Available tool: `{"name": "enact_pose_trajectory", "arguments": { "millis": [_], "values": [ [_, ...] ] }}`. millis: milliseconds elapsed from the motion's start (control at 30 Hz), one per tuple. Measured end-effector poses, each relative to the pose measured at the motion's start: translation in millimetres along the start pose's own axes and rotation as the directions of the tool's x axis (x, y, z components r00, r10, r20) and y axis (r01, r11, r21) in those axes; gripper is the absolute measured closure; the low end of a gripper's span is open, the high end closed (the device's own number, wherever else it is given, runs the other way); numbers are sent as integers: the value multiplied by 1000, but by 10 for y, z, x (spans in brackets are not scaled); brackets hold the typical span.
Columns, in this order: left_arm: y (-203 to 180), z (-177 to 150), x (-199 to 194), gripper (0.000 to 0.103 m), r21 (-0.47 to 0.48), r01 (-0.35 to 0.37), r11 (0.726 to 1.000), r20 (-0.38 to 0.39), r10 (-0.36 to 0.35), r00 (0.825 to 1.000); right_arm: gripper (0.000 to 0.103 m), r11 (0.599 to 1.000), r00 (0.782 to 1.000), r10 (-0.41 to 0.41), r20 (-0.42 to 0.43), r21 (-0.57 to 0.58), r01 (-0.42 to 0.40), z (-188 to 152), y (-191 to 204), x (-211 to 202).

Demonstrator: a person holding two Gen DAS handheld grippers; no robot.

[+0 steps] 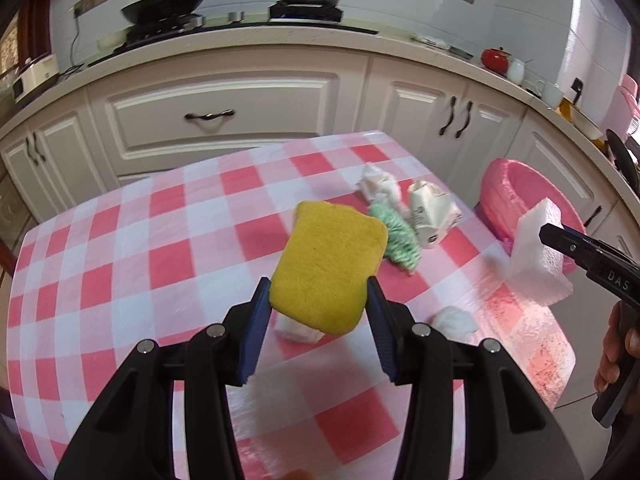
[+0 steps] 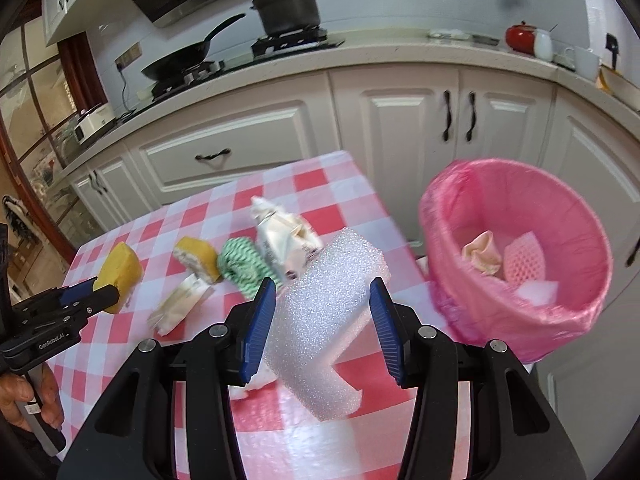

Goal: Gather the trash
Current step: 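Lift the sponge and foam roll and carry both over the wastebasket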

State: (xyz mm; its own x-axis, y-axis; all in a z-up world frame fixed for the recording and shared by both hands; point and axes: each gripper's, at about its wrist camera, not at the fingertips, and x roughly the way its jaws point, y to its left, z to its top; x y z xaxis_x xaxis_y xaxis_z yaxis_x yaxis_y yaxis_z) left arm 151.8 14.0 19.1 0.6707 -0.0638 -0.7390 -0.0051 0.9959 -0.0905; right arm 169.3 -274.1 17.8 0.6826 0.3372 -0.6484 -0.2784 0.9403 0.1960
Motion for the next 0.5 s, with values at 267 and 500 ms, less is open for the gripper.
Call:
{"name": "enact_pose_trajectory", "arguments": {
  "millis": [267, 500],
  "values": [
    [-480, 293, 60, 57, 84, 58, 995, 27, -61, 998, 56, 997, 997, -63, 55, 37, 61, 201, -416, -160],
    [-996, 585, 165, 57, 157, 123, 980, 41, -130, 991, 56, 991, 988, -116, 98, 76, 108, 395, -855, -250]
  ]
}}
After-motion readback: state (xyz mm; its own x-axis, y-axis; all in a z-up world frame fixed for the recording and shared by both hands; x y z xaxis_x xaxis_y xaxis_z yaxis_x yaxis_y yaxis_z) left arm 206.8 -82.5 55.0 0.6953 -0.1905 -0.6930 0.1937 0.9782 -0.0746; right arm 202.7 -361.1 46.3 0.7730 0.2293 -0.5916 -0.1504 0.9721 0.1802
